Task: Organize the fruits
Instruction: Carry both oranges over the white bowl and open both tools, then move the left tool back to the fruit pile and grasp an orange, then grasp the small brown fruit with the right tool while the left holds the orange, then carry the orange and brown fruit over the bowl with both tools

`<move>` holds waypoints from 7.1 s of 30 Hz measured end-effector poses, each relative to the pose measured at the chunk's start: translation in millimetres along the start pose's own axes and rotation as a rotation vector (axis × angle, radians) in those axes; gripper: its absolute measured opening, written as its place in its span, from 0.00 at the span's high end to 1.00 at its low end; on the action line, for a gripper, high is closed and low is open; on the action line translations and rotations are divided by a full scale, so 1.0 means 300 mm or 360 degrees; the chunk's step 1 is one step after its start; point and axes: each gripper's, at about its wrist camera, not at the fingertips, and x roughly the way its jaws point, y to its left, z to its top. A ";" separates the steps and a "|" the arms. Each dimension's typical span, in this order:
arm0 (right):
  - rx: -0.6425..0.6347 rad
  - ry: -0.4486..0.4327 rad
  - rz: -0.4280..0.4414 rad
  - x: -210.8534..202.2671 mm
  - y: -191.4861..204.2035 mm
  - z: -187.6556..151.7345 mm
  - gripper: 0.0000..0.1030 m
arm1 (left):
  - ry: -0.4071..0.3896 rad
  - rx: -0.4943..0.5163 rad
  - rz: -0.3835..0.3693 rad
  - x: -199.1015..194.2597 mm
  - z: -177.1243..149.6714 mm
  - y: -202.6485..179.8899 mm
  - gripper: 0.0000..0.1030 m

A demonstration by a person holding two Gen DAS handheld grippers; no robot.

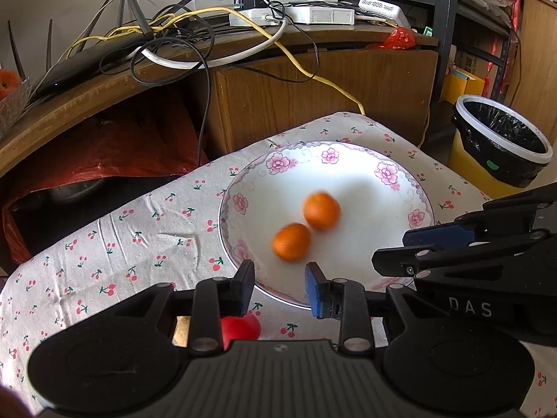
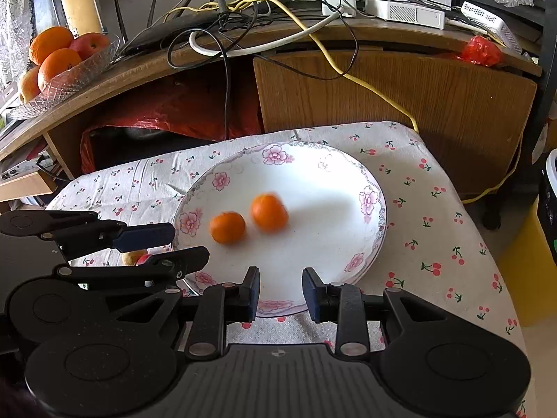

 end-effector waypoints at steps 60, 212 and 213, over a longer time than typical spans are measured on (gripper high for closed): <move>-0.0245 0.0101 0.0149 -0.103 0.239 -0.154 0.73 | 0.0160 -0.0029 -0.0019 -0.260 -0.278 0.097 0.55; -0.0209 -0.0005 0.0010 0.035 -0.012 0.024 0.77 | -0.0034 0.0193 -0.0024 -0.009 -0.013 -0.031 0.60; -0.0207 -0.0001 0.0007 0.039 -0.014 0.026 0.77 | -0.0034 0.0193 -0.0022 -0.006 -0.013 -0.032 0.60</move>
